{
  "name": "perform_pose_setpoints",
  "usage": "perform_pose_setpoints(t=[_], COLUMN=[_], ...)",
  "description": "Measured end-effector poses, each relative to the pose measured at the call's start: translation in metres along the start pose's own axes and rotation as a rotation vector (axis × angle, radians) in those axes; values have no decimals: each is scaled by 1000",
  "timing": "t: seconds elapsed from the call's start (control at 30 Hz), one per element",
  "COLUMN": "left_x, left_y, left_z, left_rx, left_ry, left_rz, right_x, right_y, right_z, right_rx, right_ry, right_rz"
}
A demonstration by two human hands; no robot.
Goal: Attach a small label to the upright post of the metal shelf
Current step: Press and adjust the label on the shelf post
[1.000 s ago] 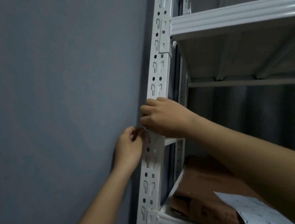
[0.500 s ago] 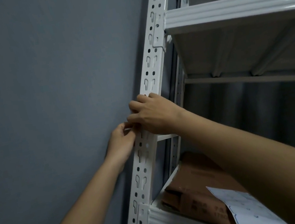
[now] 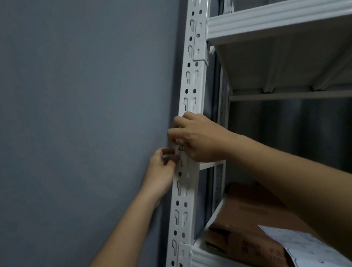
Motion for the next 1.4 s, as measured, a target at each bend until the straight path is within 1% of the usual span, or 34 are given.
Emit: perform_pose_setpoints(t=[0.03,0.13,0.27,0.37,0.47,0.53,0.67,0.73,0.83,0.93,1.03,1.13,1.2,1.23,1.3,1.37,1.4], left_x=[0,1,1,1,2,1,2,2,2,2,2,3,4,4,4,4,4], left_y=[1,0,3,2,2,1,1,2,2,1,0,0,2,2,2,1,1], left_z=[0,0,2,1,1,1,1,2,2,1,2,2,4,4,5,5,5], left_rx=[3,12,24,10,8,9,19,29,28,12,8,3,7,13,7,-2,6], left_ry=[-1,1,-4,-3,-8,-11,-6,0,1,3,11,13,10,15,15,14,17], left_rz=[-10,-20,-43,-51,-65,-72,-90,-102,-119,-128,-134,-110,-114,-108,-96,-117,-146], right_x=[-1,0,-4,-4,-5,-3,-5,-3,-2,-1,-1,0,-2,-1,7,20,26], right_y=[-1,-5,0,-4,-2,-3,-3,-4,-2,-3,-2,-4,-3,-1,4,7,7], right_z=[0,1,3,1,2,2,2,3,6,4,6,7,8,10,16,26,31], right_rx=[0,-57,-6,-47,-4,-36,12,-16,17,-9,29,-11,39,80,177,301,375], right_ry=[-11,-27,-61,-48,-57,-35,-35,-18,-17,-17,-22,-22,20,83,204,278,302], right_rz=[-18,47,-37,13,-60,-12,-105,-52,-132,-86,-148,-87,-188,-250,-257,-231,-256])
Point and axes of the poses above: each hand's wrist, its own z-axis away from the middle knuckle, its own x-axis out of the palm, y = z × x, the point moved 2 cm from there along -z, towards the middle knuckle, and after that the axes turned 15 degrees about z, right-handed, at the moved point
